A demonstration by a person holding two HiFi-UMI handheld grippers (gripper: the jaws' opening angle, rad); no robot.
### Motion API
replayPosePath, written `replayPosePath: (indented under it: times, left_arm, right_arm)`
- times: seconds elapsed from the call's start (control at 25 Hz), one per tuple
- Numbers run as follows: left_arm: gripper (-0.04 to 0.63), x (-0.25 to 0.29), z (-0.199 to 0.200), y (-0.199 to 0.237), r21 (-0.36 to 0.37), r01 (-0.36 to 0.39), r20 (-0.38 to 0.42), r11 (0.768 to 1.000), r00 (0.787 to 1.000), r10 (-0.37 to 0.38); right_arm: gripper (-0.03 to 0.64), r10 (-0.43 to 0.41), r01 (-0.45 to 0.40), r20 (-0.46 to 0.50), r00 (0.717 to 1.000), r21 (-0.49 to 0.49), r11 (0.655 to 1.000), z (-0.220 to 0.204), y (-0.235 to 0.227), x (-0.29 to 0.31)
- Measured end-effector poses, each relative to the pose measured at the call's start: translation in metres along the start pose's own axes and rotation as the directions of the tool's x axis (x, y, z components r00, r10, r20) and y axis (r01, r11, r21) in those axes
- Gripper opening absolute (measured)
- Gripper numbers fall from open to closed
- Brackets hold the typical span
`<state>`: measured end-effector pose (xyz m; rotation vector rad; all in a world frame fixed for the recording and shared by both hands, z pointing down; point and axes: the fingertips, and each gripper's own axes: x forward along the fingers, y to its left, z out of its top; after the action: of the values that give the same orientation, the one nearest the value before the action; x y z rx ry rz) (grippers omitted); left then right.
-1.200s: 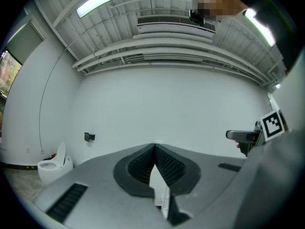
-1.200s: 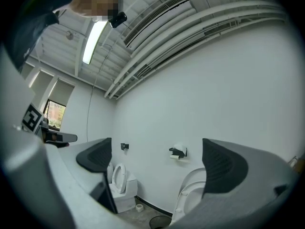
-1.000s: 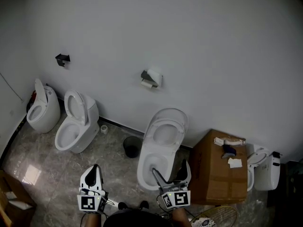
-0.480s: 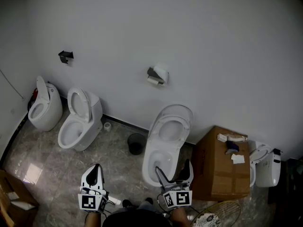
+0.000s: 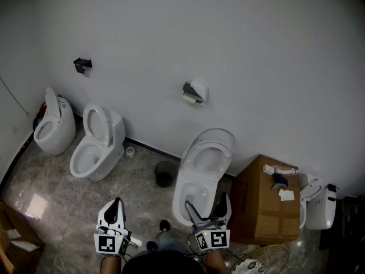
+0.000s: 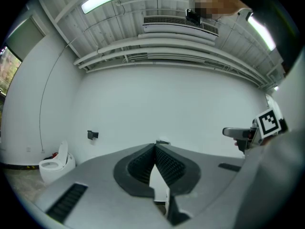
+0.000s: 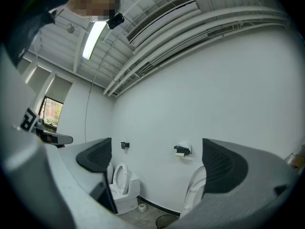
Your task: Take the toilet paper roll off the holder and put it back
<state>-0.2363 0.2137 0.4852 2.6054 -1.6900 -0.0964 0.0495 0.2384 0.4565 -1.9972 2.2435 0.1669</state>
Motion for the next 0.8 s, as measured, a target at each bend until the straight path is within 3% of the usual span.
replayPosePath:
  times: [0.12, 0.28, 0.64, 0.8]
  left_arm:
    - [0.003, 0.0, -0.009, 0.016, 0.03, -0.018, 0.045, 0.999, 0.999, 0.017]
    - [0.003, 0.009, 0.004, 0.015, -0.011, -0.014, 0.002, 1.0, 1.0, 0.014]
    - [0.003, 0.044, -0.001, 0.033, -0.008, -0.003, -0.006, 1.0, 1.0, 0.003]
    - [0.003, 0.069, -0.013, 0.052, 0.046, -0.005, 0.058, 0.999, 0.998, 0.002]
  right_arm:
    - [0.571, 0.009, -0.009, -0.002, 1.0, -0.004, 1.0, -0.002, 0.007, 0.009]
    - [0.571, 0.019, -0.019, -0.002, 1.0, -0.007, 1.0, -0.005, 0.012, 0.019]
    - [0.571, 0.008, -0.008, 0.019, 1.0, 0.004, 1.0, -0.017, 0.008, 0.06]
    - [0.571, 0.003, -0.003, 0.028, 1.0, 0.0, 1.0, -0.022, 0.002, 0.085]
